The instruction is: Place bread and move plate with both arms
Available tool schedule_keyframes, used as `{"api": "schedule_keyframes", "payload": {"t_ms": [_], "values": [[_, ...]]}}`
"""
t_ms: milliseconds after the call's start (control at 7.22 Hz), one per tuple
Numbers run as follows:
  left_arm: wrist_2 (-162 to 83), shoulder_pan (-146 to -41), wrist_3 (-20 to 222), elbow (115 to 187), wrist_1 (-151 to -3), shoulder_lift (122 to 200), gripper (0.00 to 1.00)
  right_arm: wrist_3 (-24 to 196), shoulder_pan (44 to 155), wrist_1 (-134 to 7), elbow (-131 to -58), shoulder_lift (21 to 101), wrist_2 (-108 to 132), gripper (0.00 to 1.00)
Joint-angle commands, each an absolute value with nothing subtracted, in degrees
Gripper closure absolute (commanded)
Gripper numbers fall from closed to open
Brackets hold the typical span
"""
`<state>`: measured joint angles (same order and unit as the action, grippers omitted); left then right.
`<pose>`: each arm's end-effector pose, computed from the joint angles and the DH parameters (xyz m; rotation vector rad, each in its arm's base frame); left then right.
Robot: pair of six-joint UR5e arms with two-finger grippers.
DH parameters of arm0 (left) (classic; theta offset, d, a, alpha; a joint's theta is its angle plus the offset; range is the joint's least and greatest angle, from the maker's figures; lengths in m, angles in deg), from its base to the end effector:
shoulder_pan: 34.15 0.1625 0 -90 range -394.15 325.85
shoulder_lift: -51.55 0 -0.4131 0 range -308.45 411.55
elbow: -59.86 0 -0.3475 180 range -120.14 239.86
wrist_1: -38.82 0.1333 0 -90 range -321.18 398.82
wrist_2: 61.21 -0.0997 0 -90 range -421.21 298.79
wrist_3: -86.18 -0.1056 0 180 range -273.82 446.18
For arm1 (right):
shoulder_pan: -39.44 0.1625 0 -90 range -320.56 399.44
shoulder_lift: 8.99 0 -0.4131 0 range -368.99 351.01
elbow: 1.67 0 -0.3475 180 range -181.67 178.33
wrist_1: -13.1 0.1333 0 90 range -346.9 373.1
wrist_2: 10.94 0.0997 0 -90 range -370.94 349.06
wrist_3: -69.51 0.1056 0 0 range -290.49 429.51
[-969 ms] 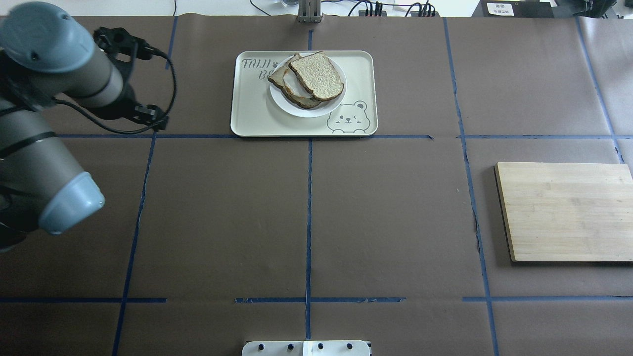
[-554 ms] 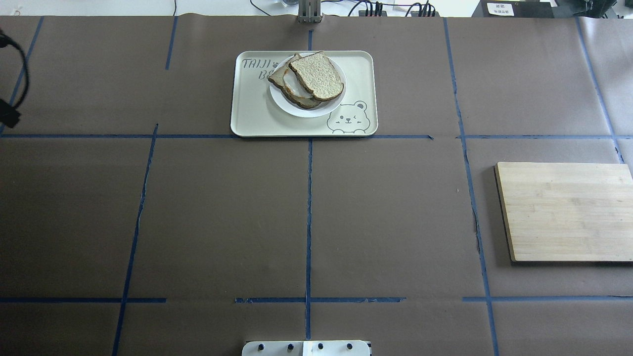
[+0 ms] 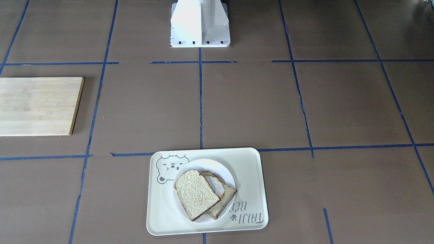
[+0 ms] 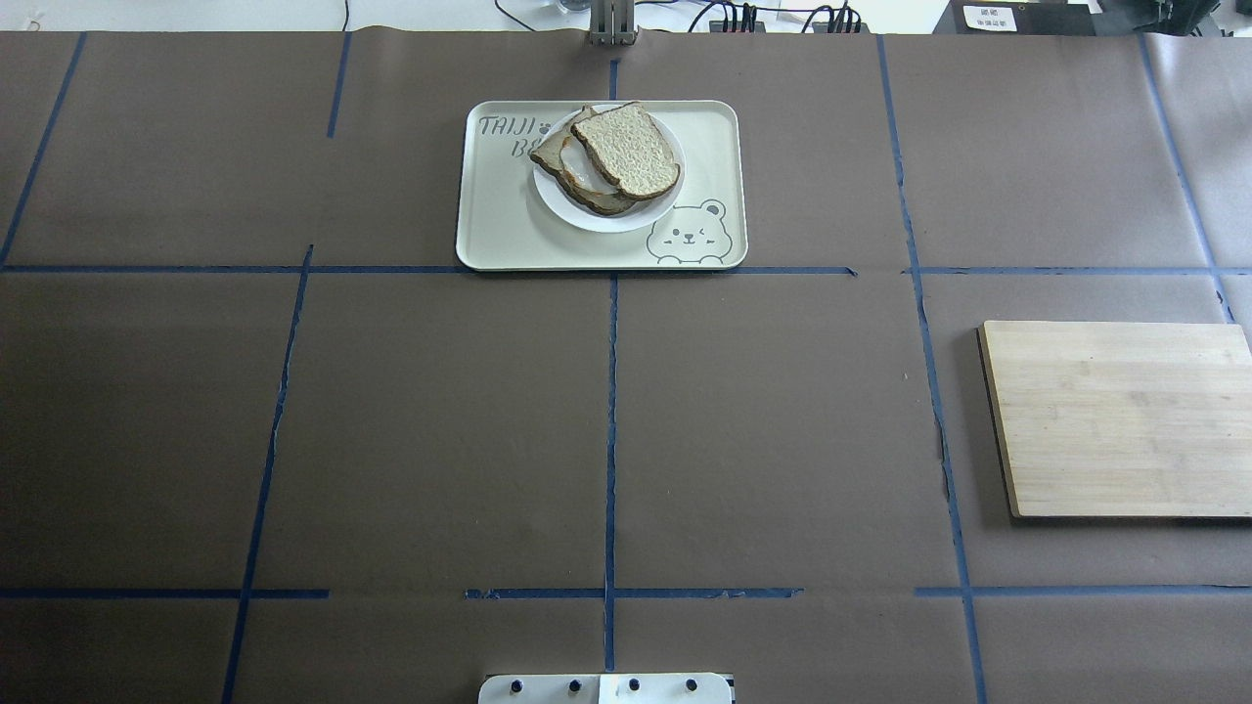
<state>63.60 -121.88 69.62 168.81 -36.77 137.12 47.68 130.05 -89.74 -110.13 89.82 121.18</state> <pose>-0.0569 -0.4069 0.5738 0.0778 0.6053 0.3190 0.0665 -0.3738 0.5962 0.0913 -0.7348 -0.3329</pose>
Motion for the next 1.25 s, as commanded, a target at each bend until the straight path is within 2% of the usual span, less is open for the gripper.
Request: {"api": "schedule_keyframes", "payload": {"t_ms": [0,415,1108], "values": [[67.8,-124.7,69.2,167.8,-40.9,130.3,0.0,47.7,130.1,-89.7,-110.1,89.9,121.3,0.0],[70.4,-124.9,69.8,164.1,-41.6,129.1,0.0,47.7,130.1,-89.7,-110.1,90.0,121.3,0.0],[69.8,-125.7,69.7,165.6,-41.3,129.1,0.0,47.4,130.1,-89.7,-110.1,90.6,121.3,0.0]]}}
